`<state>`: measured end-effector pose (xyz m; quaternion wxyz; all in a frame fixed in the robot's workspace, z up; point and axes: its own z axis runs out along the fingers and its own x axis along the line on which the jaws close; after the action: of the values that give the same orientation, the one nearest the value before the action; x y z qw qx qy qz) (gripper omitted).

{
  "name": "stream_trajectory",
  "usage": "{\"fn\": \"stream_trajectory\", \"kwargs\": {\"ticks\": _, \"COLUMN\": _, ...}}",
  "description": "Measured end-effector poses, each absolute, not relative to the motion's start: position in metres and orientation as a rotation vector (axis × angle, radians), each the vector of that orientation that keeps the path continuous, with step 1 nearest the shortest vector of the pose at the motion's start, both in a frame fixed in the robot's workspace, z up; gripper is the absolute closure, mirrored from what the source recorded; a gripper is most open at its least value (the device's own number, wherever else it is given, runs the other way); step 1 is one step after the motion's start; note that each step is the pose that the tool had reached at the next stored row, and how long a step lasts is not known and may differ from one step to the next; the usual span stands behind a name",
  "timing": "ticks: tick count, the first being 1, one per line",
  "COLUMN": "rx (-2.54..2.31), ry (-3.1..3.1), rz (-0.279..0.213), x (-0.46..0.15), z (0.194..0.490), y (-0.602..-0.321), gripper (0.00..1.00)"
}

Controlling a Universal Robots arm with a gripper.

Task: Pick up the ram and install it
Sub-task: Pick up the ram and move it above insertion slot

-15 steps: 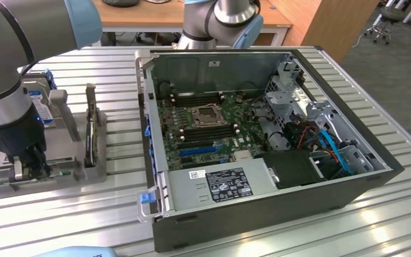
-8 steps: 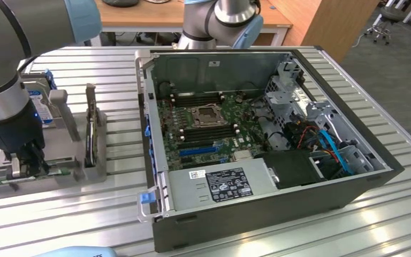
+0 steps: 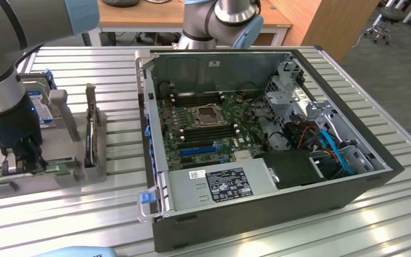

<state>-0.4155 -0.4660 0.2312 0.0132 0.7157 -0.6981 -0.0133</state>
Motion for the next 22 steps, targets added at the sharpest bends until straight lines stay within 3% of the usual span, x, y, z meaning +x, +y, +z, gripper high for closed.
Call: {"fn": "stream_trajectory", "kwargs": {"ticks": 22, "rx": 2.23, "ry": -2.175, "rz": -0.041, "x": -0.416, "z": 0.277, "y": -0.466, "gripper": 0.89}}
